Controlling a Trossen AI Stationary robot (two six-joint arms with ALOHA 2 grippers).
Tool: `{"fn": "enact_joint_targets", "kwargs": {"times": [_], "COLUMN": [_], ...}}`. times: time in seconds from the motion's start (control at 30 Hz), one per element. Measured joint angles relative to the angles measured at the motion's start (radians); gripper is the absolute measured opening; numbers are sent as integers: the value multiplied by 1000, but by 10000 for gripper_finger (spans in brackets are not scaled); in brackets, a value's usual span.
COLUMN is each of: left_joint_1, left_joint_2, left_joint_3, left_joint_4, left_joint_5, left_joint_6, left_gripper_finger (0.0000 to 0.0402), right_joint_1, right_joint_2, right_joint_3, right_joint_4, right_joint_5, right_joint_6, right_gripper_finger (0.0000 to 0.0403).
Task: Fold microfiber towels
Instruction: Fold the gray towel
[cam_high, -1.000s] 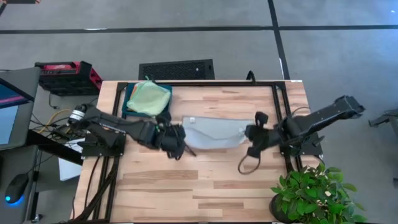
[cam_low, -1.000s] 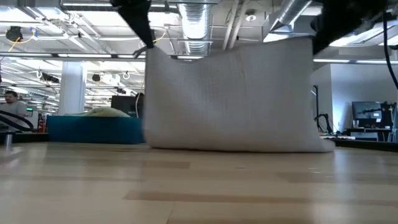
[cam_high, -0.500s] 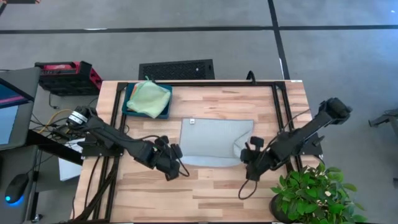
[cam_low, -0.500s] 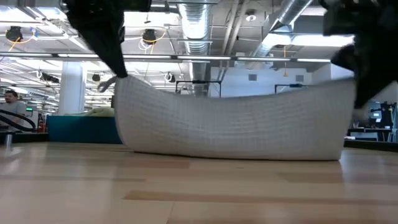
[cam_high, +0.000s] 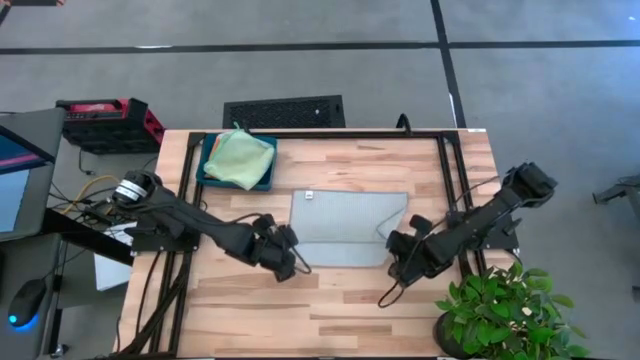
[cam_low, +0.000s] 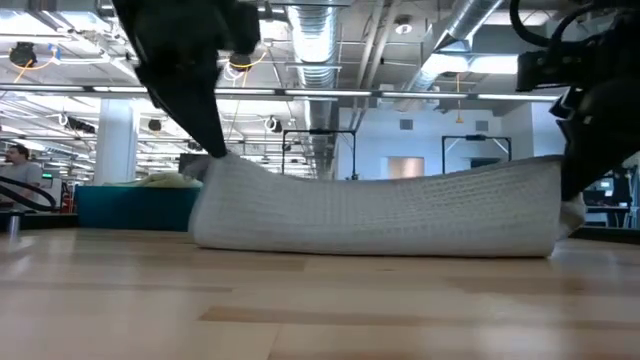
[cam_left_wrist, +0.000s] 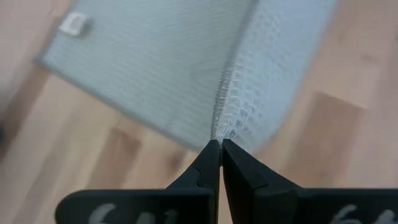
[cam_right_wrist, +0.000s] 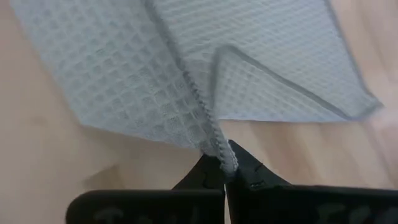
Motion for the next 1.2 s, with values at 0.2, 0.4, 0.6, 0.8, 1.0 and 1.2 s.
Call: {"fn": "enact_joint_targets", "kwargs": {"times": [0.2,0.4,0.6,0.8,1.0,1.2], "left_joint_1": [84,173,250,310,363,407], "left_joint_2": [24,48,88,127,129,129], "left_joint_3": [-1,3,4,5,4,4], "left_joint_4": [-17,10,30,70,93,147], "left_joint_5": [-109,-177,-181,-197,-212,-122], "left_joint_6": [0,54,125,173,222,277], "left_gripper_finger": [0,0,0,0,0,0], "right_joint_1": [-65,-159,-256,-340,-404,-437], "right_joint_2": [3,9,9,9,9,9], "right_joint_3": [0,0,0,-1,-2,-2], "right_joint_4": [-71,-109,-123,-123,-122,-120], "right_joint_5": [27,82,137,180,184,177], "right_joint_6": [21,-10,-85,-139,-183,-192], "right_gripper_finger": [14,12,14,11,15,17]}}
